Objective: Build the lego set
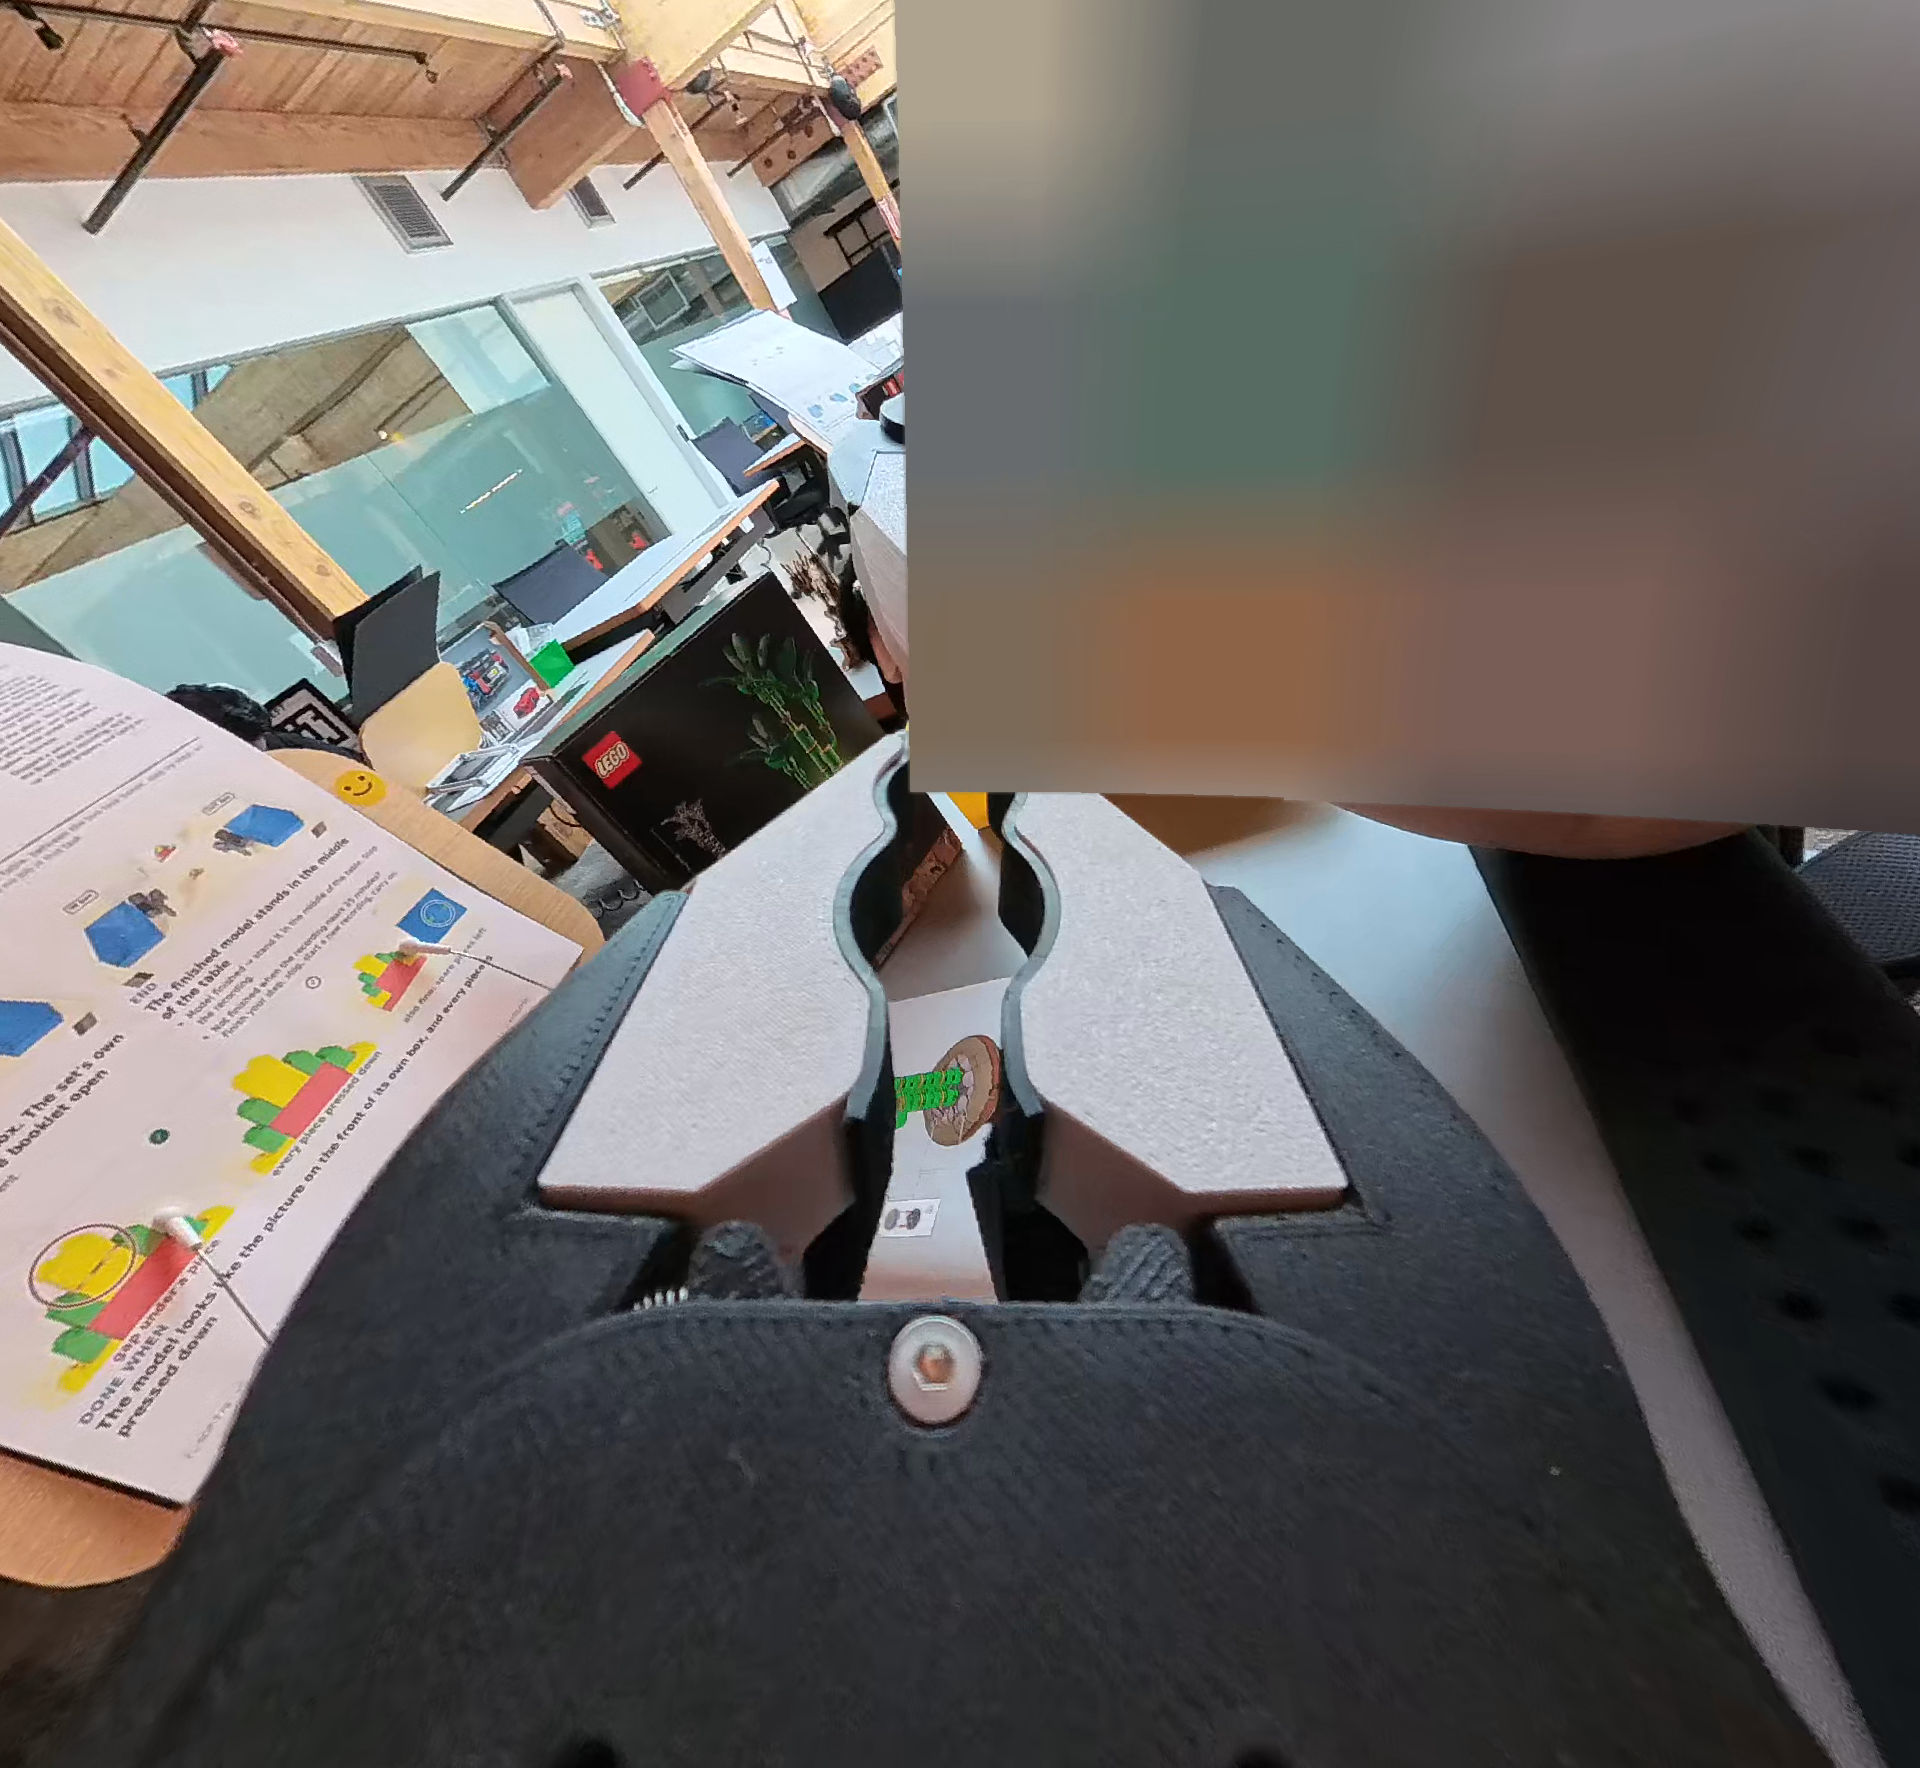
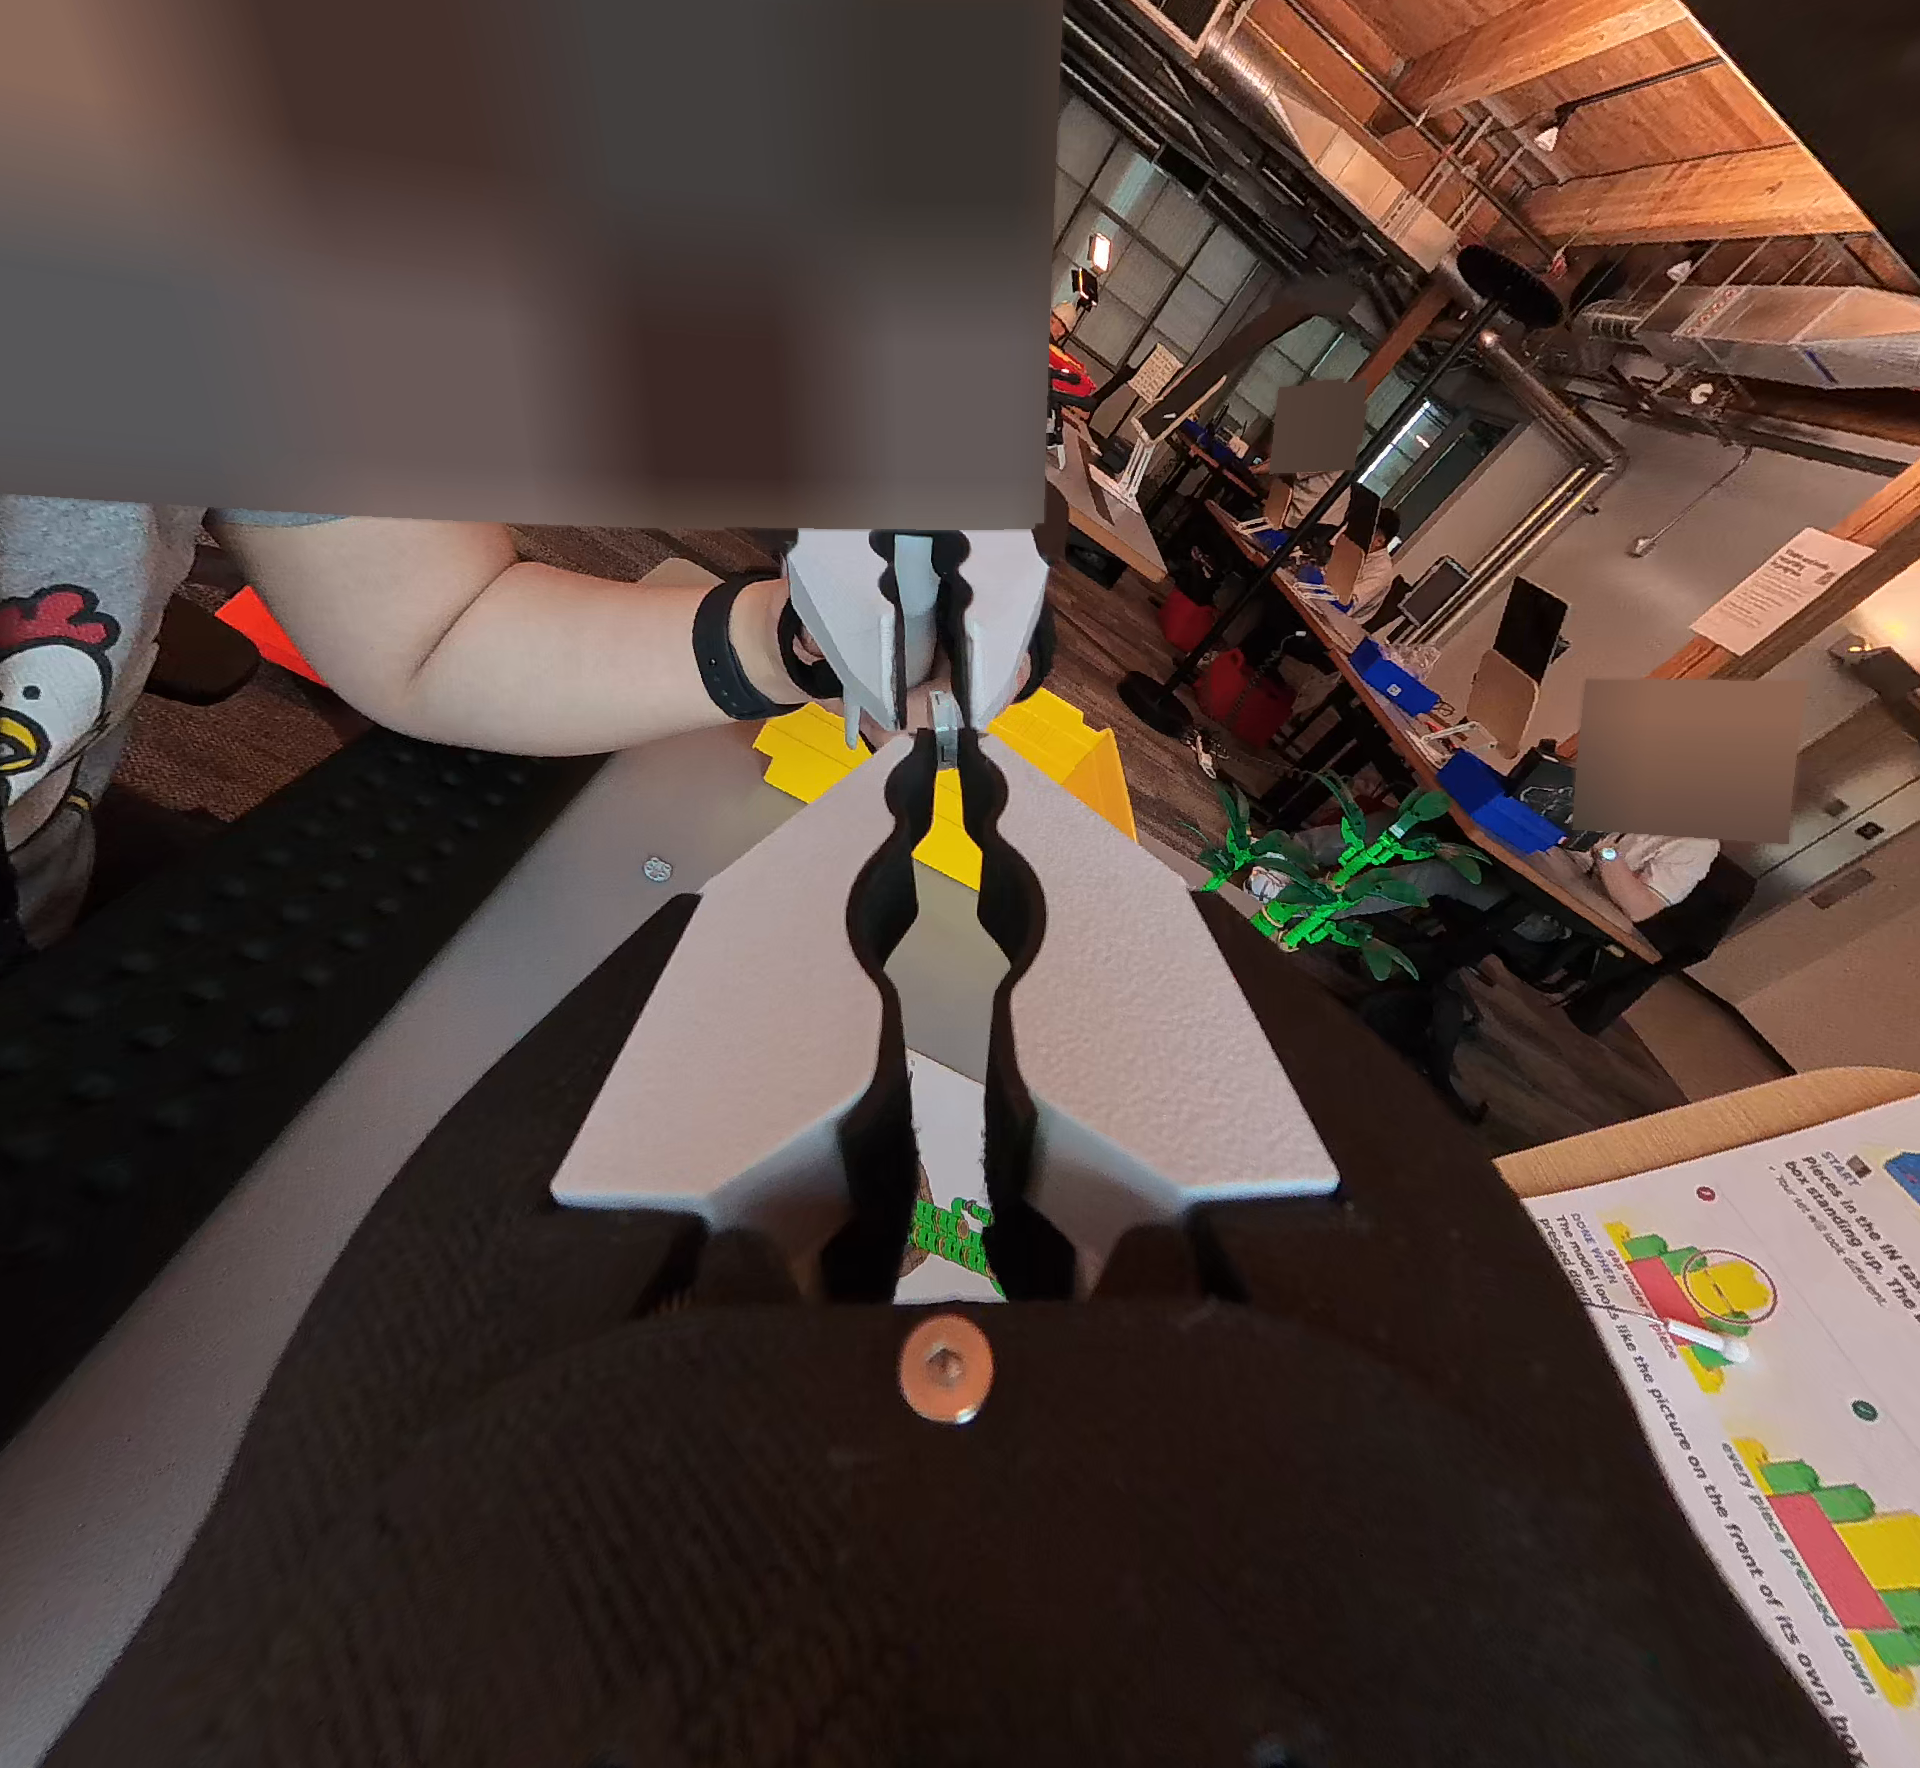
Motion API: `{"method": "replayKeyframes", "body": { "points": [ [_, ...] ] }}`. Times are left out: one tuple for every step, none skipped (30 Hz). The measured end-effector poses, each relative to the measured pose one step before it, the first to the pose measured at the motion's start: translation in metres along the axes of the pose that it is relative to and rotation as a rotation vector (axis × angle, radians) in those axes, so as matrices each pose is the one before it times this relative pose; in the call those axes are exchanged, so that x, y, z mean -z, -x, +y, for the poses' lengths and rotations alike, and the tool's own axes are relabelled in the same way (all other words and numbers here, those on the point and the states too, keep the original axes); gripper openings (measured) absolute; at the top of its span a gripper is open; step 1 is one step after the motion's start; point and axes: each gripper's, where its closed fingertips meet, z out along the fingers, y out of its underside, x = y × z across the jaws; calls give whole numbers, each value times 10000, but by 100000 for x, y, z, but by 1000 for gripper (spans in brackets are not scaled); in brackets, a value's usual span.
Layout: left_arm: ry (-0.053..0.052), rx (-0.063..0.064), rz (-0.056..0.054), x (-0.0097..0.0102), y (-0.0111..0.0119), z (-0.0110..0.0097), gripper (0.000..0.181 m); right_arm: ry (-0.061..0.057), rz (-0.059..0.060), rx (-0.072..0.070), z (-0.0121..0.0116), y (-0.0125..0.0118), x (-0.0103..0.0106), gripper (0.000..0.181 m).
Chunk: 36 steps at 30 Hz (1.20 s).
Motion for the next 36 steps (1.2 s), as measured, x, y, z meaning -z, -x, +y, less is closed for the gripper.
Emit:
{"method": "replayKeyframes", "body": {
  "points": [
    [-42,-49,-19,5,-6,-83,7,-15,-13,0,-12,23,-11,4],
    [-44,-50,-46,26,37,-84,6,-21,-9,-4,-16,12,-19,4],
    [-32,-48,-32,15,11,-48,4,-1,-11,-5,8,0,-31,4],
    [-19,-47,-21,24,1,-38,3,-3,-30,1,9,56,-43,4],
    [-5,-40,-15,7,-4,-3,4,-3,-6,9,10,14,-35,4],
    [6,-30,-11,15,-11,4,5,23,-5,3,52,7,-42,4],
    [3,-19,-4,-5,-12,-1,6,23,-14,-1,57,14,-46,4],
    [-1,-16,-8,-17,-11,3,7,7,-6,3,29,9,-31,4],
    [-3,-26,-27,-9,20,-2,6,4,-12,1,13,23,-29,4],
    [17,-40,0,-18,-30,36,5,-6,-10,1,-13,19,-23,4],
    [42,-54,14,-34,-51,66,4,6,5,6,1,-1,-2,4],
    [48,-62,-14,-32,-20,76,4,14,9,14,9,-9,-5,4],
    [41,-62,-24,-25,-4,78,3,12,4,7,-3,3,7,4],
    [27,-60,-26,-13,1,61,3,6,-4,-3,-2,5,-5,4],
    [16,-48,-32,-19,20,32,3,9,16,3,-5,-15,-8,4],
    [7,-29,-37,1,45,17,2,16,34,10,5,-46,-3,4],
    [10,-17,-50,5,79,0,2,18,61,8,4,-79,-11,4],
    [17,-7,-28,10,46,2,2,11,28,9,-4,-18,-22,4],
    [-8,4,20,28,-14,-12,1,-14,-14,9,-53,46,-13,4],
    [-50,15,26,42,-15,-74,1,-24,3,-17,-79,21,-23,4],
    [-83,32,27,47,7,-111,1,-13,-21,-22,-107,50,-28,5],
    [-91,53,41,56,-12,-114,1,-25,-40,-7,-147,106,-18,6],
    [-106,55,31,72,16,-115,1,-23,6,5,-159,39,-22,9],
    [-143,49,19,98,37,-171,2,-41,58,13,-196,-39,1,11],
    [-167,69,33,106,21,-210,2,-51,75,31,-216,-65,20,11],
    [-168,106,86,125,-33,-225,2,-60,107,70,-240,-84,23,11],
    [-165,134,97,129,-30,-214,2,-60,107,80,-237,-81,5,11],
    [-169,138,49,127,38,-235,2,6,30,48,-142,23,-25,11],
    [-165,117,39,132,56,-220,1,57,-4,18,-57,71,-63,11],
    [-147,97,60,125,2,-206,2,65,16,10,-39,36,-73,11],
    [-120,85,48,101,14,-163,2,43,38,-9,-48,-15,-95,11],
    [-96,61,17,69,44,-130,2,8,44,-43,-103,-44,-90,11],
    [-93,38,44,53,-24,-113,2,-45,63,-109,-164,-94,-101,11],
    [-105,41,66,53,-56,-144,2,-107,99,-206,-275,-186,-114,11],
    [-92,51,33,61,-12,-136,2,-117,64,-283,-305,-181,-96,11],
    [-57,47,22,45,7,-81,2,-63,-33,-290,-229,-30,-83,11]
  ]
}}
